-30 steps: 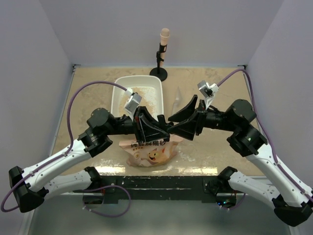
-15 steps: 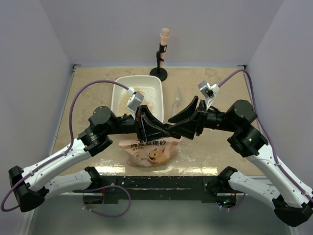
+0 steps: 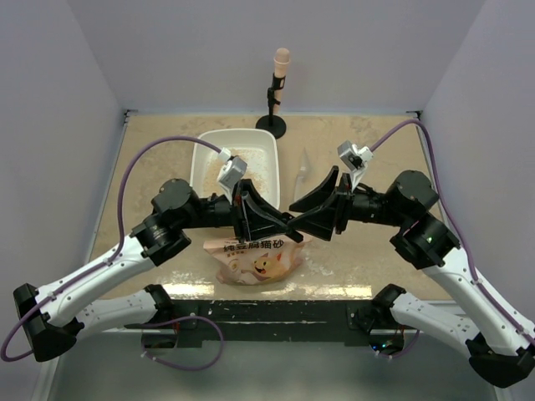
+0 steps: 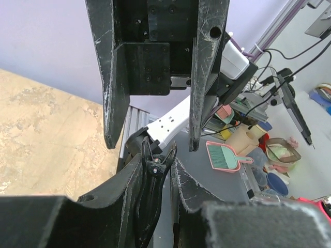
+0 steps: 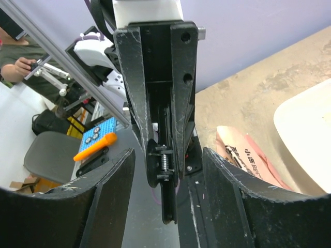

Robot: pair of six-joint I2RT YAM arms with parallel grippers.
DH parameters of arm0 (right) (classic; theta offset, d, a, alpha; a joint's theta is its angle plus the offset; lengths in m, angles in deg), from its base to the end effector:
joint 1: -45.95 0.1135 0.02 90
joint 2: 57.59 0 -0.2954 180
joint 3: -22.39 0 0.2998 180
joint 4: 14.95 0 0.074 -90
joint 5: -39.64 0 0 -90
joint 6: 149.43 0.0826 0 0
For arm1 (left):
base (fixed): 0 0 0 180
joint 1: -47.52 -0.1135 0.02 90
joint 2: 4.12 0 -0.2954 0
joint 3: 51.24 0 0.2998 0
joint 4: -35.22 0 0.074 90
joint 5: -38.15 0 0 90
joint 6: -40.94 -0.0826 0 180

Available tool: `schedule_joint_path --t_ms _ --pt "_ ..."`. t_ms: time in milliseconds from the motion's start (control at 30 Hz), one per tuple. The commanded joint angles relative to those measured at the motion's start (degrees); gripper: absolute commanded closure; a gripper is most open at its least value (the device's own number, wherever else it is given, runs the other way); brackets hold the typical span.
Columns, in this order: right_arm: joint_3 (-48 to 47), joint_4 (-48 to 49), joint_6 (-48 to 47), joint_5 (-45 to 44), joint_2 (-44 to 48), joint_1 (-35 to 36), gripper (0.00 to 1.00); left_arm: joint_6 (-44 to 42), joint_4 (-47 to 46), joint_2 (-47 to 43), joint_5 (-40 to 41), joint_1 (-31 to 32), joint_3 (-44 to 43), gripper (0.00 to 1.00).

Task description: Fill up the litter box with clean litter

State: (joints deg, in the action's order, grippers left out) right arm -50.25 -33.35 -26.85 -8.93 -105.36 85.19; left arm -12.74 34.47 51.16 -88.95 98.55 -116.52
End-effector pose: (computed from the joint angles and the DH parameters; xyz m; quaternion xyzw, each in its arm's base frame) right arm 0.1424 0.1869 0.4736 -0.2996 0.6066 0.6000 0.4269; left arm 0.1401 -0.2525 0.4345 0.3204 0.5683 -0.6510 0.3880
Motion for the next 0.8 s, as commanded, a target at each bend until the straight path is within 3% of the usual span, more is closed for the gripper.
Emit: schedule_joint_path --t_ms 0,133,300,400,467,500,533,567,667,700,733,767 --pt "-2.6 -1.8 -2.8 -0.2 0.9 -0.1 0.40 -2.4 0.6 0.2 -1.0 0.1 -3.4 0.95" --pt "-2.6 -2.2 -3.4 0.7 0.7 -0.1 0.40 -2.9 2.2 1.3 -2.9 0.1 -4.6 0.97" --pt "-3.4 -2.7 -3.9 1.4 0.2 -0.1 0.48 -3.4 3.1 2.0 -3.7 0.1 -5.4 0.97" --pt "-3.6 -2.8 -4.3 1.1 0.2 -0.1 0.62 -3.5 3.2 2.2 -4.0 0.2 -5.6 0.97" --pt "-3.6 -2.6 -4.2 0.9 0.4 -0.2 0.77 -3.6 3.4 2.2 -4.1 0.1 -5.6 0.96" --pt "-3.5 -2.6 -4.2 0.9 0.5 -0.1 0.85 -3.6 3.5 2.2 -3.9 0.2 -5.6 0.94" --pt "-3.5 -2.6 -4.5 0.8 0.4 -0.1 1.00 -3.7 3.7 1.9 -3.9 0.2 -5.5 0.92" --pt "-3.4 -3.2 -4.7 0.8 0.4 -0.1 1.00 -3.9 3.9 1.8 -3.9 0.1 -5.6 0.86" --pt "-2.7 -3.3 -4.7 1.8 0.4 -0.1 0.96 -5.0 5.5 1.3 -3.4 0.1 -6.6 0.86" --pt "-2.4 -3.2 -4.5 1.9 0.4 -0.1 0.87 -5.3 6.0 1.4 -3.2 0.0 -7.0 0.86" --pt "-2.4 -3.2 -4.6 2.0 0.5 -0.1 0.71 -5.5 6.5 1.5 -3.3 0.0 -7.4 0.86" --pt "-2.3 -2.9 -4.5 2.0 0.6 -0.1 0.66 -5.6 6.7 1.5 -3.4 0.0 -7.6 0.86"
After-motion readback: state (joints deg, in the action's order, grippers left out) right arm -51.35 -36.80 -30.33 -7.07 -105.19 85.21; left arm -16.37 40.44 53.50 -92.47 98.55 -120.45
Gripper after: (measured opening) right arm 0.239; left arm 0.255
